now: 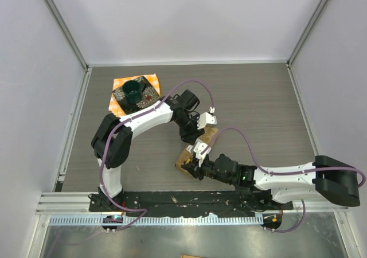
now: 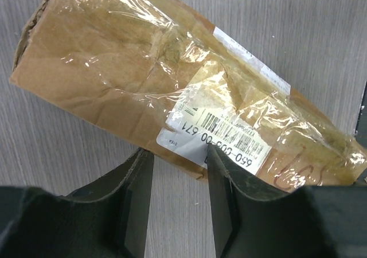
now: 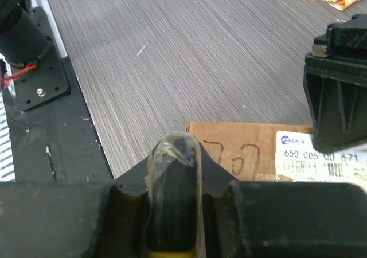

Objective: Unpack the express box
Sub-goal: Cut the express box at the center of the board.

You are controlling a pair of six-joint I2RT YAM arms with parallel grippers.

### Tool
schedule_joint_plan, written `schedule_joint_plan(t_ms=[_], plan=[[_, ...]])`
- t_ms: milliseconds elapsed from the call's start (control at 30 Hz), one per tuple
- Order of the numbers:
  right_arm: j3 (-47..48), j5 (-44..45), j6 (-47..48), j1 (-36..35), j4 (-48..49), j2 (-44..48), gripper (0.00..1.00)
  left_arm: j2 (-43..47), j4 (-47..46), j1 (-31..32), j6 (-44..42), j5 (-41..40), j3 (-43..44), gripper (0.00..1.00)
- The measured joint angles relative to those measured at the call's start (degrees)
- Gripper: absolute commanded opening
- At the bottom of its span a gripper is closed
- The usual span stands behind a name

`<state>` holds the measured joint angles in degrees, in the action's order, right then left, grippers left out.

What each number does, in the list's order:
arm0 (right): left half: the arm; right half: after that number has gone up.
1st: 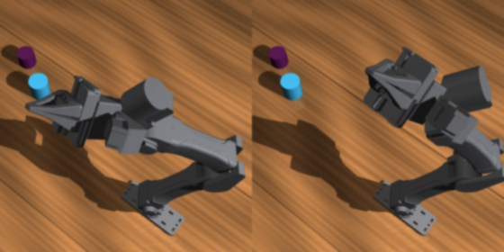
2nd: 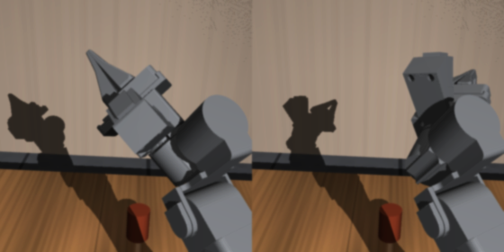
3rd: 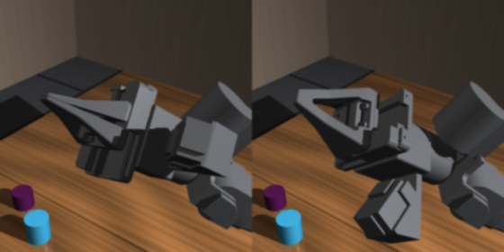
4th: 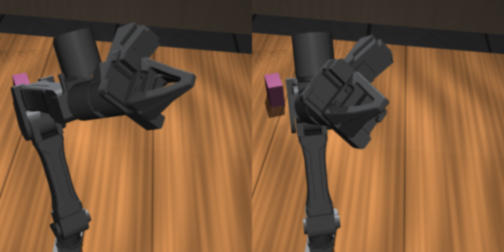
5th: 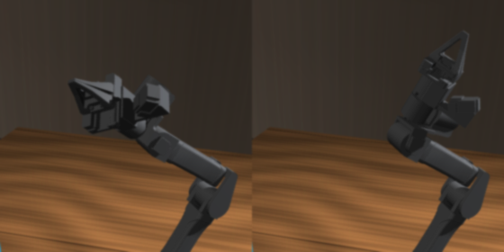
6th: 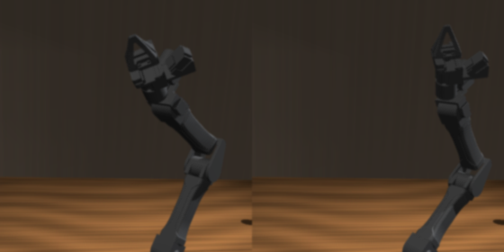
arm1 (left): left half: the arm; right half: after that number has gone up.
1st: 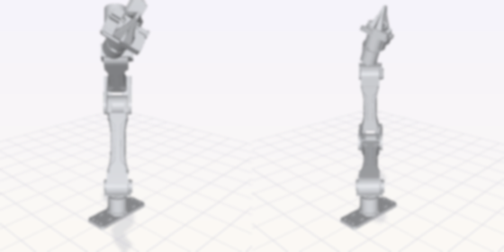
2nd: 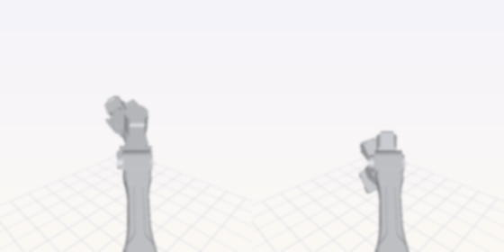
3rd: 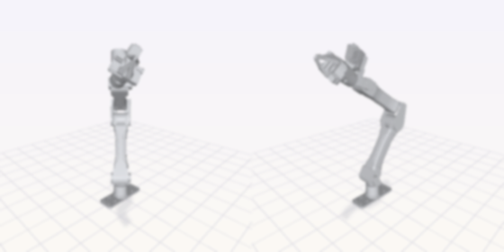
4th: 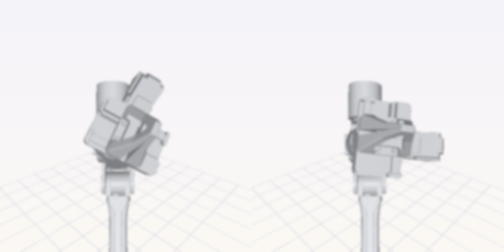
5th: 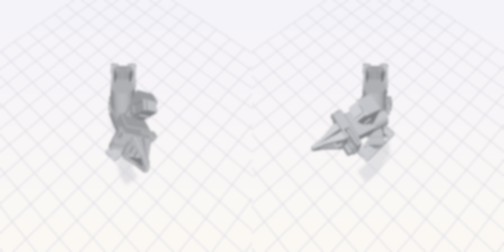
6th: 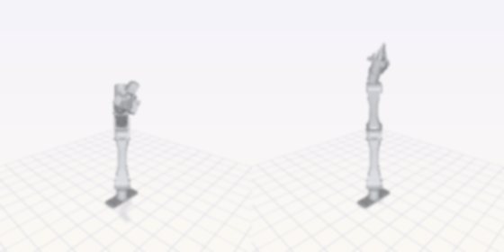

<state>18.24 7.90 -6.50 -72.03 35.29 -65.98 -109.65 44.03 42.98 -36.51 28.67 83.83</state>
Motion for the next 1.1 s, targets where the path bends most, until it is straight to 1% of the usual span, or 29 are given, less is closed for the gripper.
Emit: schedule_joint_plan(t_ms=[167, 333, 567, 767, 1100], plan=[[0.6, 6.8, 0.1, -4.9, -7.1, 4.0, 0.01, 0.0, 0.8, 0.2, 0.0, 0.6, -0.1, 0.02], [0.7, 9.5, -0.5, -6.2, -8.0, 4.2, 0.01, 0.1, 1.0, 0.2, -0.2, 0.7, -0.1, 0.01], [0.6, 9.5, -1.3, -6.3, -8.1, 4.6, 0.01, 0.3, 1.0, 0.2, -2.0, 0.8, -0.6, 0.0], [0.5, 7.3, -1.7, -6.3, -13.1, 8.6, 0.01, 1.0, 1.4, 0.2, -4.0, 1.6, -1.6, 0.0], [1.1, 5.8, -1.4, -6.2, -15.6, 9.5, 0.01, 1.3, 1.7, 0.3, -6.4, 2.1, -2.2, 0.0]])
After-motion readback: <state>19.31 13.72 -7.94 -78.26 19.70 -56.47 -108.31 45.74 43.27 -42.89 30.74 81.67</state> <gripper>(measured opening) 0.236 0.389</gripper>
